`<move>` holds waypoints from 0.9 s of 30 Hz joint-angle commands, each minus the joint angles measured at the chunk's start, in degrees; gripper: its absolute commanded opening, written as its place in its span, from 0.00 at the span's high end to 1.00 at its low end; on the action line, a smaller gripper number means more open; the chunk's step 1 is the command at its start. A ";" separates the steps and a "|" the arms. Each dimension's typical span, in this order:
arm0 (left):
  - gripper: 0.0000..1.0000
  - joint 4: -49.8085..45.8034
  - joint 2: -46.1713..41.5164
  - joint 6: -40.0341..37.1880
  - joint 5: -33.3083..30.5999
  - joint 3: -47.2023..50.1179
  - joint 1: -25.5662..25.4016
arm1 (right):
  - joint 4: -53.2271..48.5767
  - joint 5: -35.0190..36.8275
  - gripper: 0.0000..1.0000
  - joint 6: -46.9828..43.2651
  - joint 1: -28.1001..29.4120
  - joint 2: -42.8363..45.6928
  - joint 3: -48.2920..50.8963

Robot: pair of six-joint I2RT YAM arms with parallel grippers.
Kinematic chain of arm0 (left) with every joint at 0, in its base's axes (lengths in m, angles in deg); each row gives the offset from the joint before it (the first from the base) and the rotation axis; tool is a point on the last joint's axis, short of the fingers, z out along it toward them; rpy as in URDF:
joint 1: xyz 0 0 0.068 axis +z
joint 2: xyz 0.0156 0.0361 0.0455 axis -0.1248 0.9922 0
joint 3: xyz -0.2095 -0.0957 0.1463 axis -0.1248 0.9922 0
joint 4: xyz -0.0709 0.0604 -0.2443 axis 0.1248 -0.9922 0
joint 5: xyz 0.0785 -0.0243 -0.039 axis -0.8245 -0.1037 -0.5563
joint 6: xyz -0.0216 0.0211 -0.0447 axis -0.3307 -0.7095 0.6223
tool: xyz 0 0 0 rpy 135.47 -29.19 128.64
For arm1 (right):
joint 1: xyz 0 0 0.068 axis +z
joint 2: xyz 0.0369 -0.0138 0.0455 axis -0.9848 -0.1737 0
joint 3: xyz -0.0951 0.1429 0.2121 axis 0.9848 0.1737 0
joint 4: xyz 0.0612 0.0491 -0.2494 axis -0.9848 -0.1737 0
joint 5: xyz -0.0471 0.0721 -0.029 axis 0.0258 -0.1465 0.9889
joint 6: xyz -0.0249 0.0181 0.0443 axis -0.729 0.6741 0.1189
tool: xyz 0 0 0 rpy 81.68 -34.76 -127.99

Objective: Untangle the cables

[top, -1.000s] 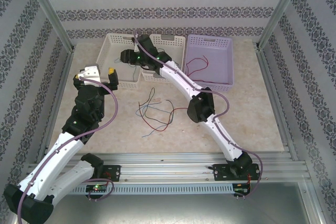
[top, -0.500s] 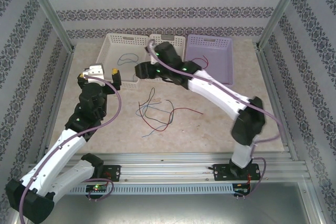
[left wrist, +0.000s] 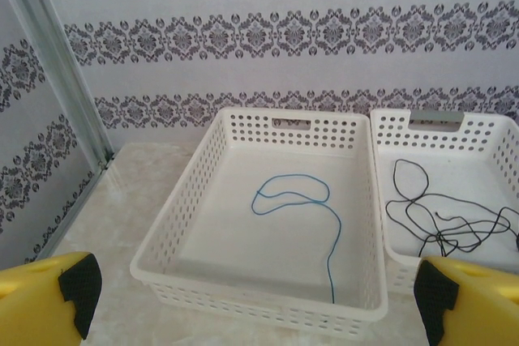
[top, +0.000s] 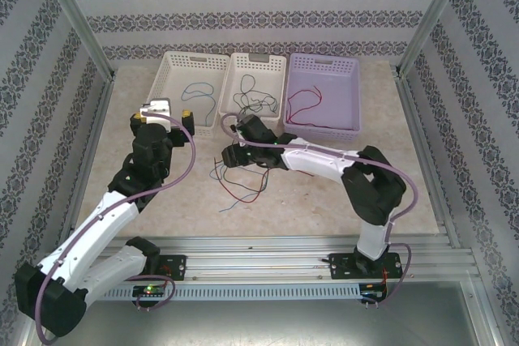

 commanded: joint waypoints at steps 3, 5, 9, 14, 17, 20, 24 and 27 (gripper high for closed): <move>0.00 -0.64 0.30 0.60 0.75 -1.79 -0.39 | 1.00 7.13 0.41 0.30 0.21 -2.41 -4.00; 0.00 -0.64 0.32 0.51 1.00 -1.99 -0.36 | 0.25 7.75 0.41 0.95 -0.15 -4.18 -5.12; 0.00 -0.69 0.42 0.57 1.15 -2.04 -0.32 | 1.22 6.22 0.45 2.52 -0.34 -7.54 -7.07; 0.00 -0.73 0.52 0.58 1.42 -2.09 -0.36 | 2.13 5.61 0.70 3.77 -0.90 -9.00 -8.18; 0.00 -0.92 0.95 0.69 1.67 -2.31 -0.33 | 2.02 5.38 0.87 3.86 -1.08 -8.10 -8.39; 0.00 -1.14 1.12 0.86 2.27 -2.44 -0.33 | 1.83 4.78 0.97 3.59 -0.93 -5.54 -7.93; 0.00 -1.72 1.89 1.48 3.40 -2.70 -0.37 | 2.04 5.12 1.00 2.68 -0.34 0.23 -5.78; 0.00 -2.37 2.93 1.81 4.59 -3.30 -0.37 | 1.91 6.17 1.00 1.92 -0.03 5.67 -3.49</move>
